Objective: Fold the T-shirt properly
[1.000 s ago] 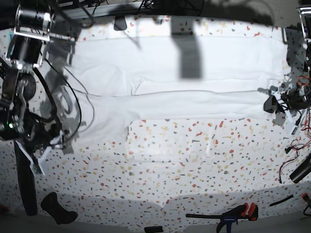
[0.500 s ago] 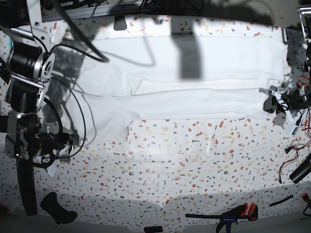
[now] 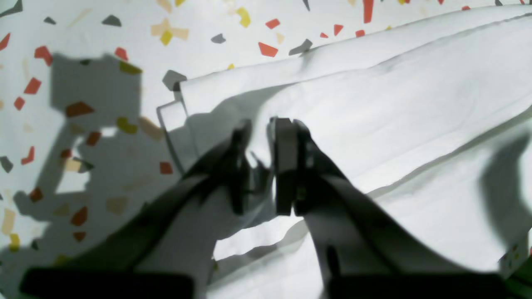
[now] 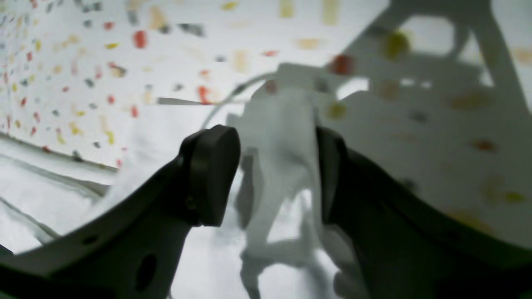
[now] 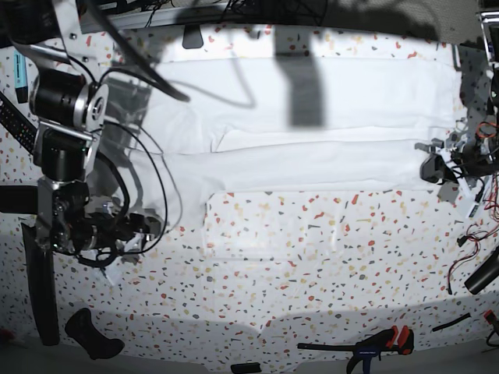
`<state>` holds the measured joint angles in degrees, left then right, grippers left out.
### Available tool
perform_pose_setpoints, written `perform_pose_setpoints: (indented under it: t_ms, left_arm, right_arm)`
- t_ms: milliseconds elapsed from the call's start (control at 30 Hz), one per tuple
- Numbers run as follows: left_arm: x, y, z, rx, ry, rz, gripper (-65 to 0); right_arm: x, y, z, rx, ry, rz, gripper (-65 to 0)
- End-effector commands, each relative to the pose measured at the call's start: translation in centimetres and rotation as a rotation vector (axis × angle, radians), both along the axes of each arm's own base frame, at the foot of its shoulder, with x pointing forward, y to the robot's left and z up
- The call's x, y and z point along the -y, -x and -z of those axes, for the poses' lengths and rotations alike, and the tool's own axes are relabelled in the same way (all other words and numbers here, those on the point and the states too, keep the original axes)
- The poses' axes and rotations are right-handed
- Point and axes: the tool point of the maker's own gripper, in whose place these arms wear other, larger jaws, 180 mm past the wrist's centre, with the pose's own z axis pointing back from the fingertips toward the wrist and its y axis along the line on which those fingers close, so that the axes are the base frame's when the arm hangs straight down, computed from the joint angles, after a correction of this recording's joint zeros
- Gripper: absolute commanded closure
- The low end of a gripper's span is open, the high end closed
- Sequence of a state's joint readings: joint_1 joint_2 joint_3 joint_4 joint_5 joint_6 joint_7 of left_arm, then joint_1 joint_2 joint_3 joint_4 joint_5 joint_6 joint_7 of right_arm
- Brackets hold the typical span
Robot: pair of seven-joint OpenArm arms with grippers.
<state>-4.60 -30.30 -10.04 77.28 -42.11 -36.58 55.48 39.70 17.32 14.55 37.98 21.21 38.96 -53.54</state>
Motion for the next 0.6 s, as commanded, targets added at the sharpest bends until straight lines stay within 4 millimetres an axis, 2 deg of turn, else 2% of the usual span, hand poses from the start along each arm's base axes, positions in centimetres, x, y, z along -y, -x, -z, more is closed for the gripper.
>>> perform_pose_setpoints:
  t_ms: [0, 67, 100, 167, 233, 367, 500, 567]
  left_arm:
    - [-0.5, -1.0, -1.7, 0.05, -0.003, 0.002, -10.1]
    - [-0.5, -1.0, -1.7, 0.05, -0.003, 0.002, -10.1]
    - [-0.5, -1.0, -1.7, 0.051, -0.002, 0.002, -10.1]
    - [-0.5, -1.0, -1.7, 0.051, -0.003, 0.002, -10.1]
    - [-0.5, -1.0, -1.7, 0.051, -0.003, 0.002, -10.1]
    - [-0.5, -1.0, -1.7, 0.052, -0.002, 0.002, -10.1]
    - [-0.5, -1.0, -1.7, 0.052, -0.002, 0.002, -10.1]
    - [-0.5, -1.0, -1.7, 0.052, -0.002, 0.002, -10.1]
  right_arm:
    - [0.5, -1.6, -2.2, 0.063, 0.015, -0.001, -31.2]
    - [0.5, -1.5, -1.9, 0.054, 0.03, -0.007, -30.7]
    - [0.5, -1.5, -1.9, 0.053, 0.03, -0.007, -28.0]
    - [0.6, -1.3, -1.9, 0.044, 0.033, -0.008, -16.8]
    - [0.7, -1.0, -1.7, 0.022, 0.04, -0.016, -0.5]
    - [0.2, -0.6, -2.1, 0.008, 0.012, -0.037, 0.0]
    - [-1.8, -0.4, -4.3, 0.017, -0.102, -0.082, 0.0]
    - [-1.9, -0.6, -5.3, 0.062, -0.102, -0.087, 0.0]
